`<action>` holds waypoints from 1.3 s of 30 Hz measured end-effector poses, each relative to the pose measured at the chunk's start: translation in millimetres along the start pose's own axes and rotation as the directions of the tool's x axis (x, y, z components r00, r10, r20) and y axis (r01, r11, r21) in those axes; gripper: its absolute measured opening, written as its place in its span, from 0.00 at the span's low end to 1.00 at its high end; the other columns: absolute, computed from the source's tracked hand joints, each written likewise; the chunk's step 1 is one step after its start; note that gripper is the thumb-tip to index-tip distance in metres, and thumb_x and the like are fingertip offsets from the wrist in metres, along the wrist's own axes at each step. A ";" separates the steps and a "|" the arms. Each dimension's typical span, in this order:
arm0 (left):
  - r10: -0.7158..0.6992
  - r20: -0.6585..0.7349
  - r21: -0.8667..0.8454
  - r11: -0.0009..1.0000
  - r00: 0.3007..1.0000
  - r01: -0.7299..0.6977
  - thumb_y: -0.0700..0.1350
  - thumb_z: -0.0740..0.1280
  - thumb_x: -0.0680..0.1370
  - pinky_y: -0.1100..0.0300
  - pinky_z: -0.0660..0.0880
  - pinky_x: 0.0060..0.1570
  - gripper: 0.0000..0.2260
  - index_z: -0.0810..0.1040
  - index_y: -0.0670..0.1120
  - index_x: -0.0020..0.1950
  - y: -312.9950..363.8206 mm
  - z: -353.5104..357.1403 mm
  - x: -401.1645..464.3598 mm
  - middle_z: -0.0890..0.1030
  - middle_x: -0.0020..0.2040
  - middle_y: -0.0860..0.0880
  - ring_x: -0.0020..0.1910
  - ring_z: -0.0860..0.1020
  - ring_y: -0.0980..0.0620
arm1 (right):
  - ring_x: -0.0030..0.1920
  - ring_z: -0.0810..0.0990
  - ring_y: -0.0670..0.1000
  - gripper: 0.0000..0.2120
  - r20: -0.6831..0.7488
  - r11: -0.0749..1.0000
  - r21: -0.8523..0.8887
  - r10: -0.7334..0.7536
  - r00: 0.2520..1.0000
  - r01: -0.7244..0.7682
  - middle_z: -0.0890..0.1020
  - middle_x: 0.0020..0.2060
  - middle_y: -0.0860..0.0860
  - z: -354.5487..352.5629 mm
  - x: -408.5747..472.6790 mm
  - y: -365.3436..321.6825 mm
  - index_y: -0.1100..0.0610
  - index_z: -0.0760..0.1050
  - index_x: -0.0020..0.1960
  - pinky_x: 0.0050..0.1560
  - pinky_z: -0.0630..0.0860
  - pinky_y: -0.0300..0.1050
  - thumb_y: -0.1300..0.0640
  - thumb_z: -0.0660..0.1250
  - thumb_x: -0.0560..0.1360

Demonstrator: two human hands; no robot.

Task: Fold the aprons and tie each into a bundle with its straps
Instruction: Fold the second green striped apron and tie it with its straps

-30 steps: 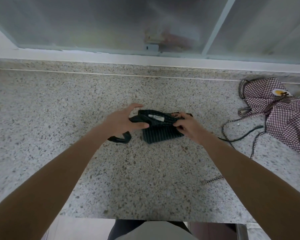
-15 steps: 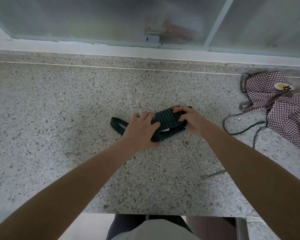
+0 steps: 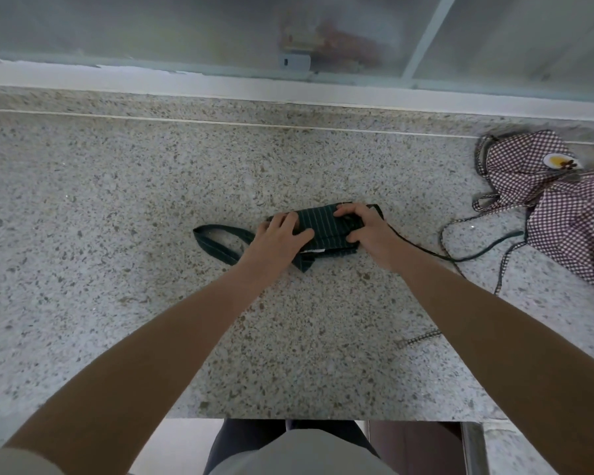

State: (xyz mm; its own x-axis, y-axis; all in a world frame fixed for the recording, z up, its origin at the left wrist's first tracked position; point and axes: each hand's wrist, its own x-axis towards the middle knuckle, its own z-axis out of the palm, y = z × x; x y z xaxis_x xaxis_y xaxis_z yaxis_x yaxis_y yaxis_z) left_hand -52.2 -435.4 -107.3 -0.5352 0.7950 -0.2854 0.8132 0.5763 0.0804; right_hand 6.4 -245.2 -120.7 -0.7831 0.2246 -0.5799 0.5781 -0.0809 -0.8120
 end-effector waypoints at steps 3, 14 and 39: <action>0.057 0.013 -0.019 0.998 0.998 -0.056 0.32 0.62 0.75 0.47 0.66 0.64 0.27 0.62 0.50 0.70 -11.9 -0.2 -0.2 0.59 0.70 0.40 0.69 0.58 0.40 | 0.65 0.66 0.52 0.23 0.006 0.930 -0.341 -0.144 0.990 0.137 0.66 0.65 0.54 1.6 -0.7 7.6 0.56 0.72 0.57 0.62 0.70 0.45 0.78 0.62 0.69; 0.129 0.145 -0.048 0.991 0.981 -0.123 0.34 0.56 0.80 0.55 0.66 0.64 0.24 0.58 0.46 0.74 -16.2 -3.7 -7.6 0.52 0.77 0.40 0.76 0.54 0.46 | 0.67 0.60 0.58 0.17 0.055 -0.052 -0.998 -0.398 0.916 0.037 0.61 0.68 0.55 24.9 -22.3 -22.4 0.54 0.73 0.60 0.65 0.63 0.51 0.54 0.68 0.73; -0.319 0.096 -0.104 0.939 0.943 0.328 0.50 0.54 0.82 0.54 0.73 0.34 0.18 0.61 0.44 0.69 -51.6 -4.3 -38.7 0.79 0.49 0.44 0.42 0.80 0.44 | 0.49 0.77 0.61 0.26 -0.156 0.299 -0.948 -0.140 0.978 -0.109 0.71 0.59 0.63 56.5 -1.7 -22.4 0.49 0.54 0.73 0.36 0.70 0.47 0.50 0.62 0.79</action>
State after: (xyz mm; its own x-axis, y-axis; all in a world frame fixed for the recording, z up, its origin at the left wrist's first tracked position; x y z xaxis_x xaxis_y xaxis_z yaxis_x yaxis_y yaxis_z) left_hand -74.4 -495.1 -96.3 -0.7418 0.5478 -0.3869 0.5644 0.8215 0.0811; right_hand -18.2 -298.7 -105.3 -0.8110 0.3827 -0.4426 0.4751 0.8722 -0.1163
